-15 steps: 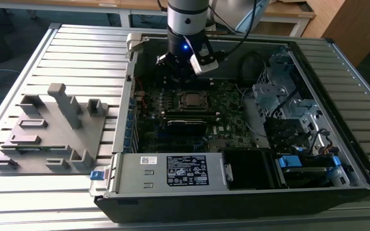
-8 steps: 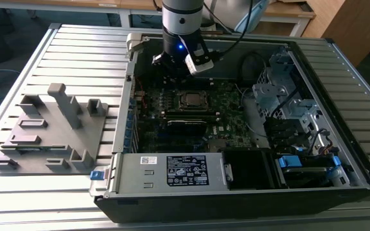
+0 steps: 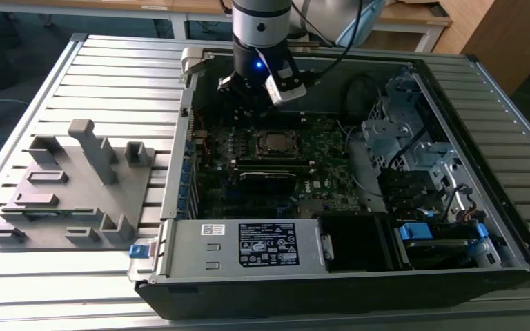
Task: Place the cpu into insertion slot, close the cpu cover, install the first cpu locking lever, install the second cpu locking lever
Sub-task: 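Install the first cpu locking lever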
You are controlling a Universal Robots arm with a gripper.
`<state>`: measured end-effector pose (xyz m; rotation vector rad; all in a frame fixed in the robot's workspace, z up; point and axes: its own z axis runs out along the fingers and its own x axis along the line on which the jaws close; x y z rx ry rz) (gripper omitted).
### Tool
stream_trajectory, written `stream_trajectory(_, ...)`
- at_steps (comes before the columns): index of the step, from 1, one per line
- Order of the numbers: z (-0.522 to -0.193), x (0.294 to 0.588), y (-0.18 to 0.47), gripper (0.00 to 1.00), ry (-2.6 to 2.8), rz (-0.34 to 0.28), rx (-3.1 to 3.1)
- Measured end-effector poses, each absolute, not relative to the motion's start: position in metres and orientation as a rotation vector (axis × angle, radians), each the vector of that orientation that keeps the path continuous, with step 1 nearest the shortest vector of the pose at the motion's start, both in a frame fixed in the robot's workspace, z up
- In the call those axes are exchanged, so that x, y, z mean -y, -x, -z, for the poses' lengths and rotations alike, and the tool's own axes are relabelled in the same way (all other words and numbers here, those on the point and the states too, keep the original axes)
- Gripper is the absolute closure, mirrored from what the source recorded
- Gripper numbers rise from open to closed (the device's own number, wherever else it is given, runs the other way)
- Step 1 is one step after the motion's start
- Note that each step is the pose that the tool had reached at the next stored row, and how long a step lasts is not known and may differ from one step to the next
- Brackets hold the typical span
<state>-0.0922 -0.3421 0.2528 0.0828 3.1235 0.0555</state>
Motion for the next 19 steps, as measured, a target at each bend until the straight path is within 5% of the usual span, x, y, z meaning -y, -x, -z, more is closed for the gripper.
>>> stream_trajectory(19, -0.261, 0.3421, 0.0922, 0.9, -0.083, -0.056, -3.123)
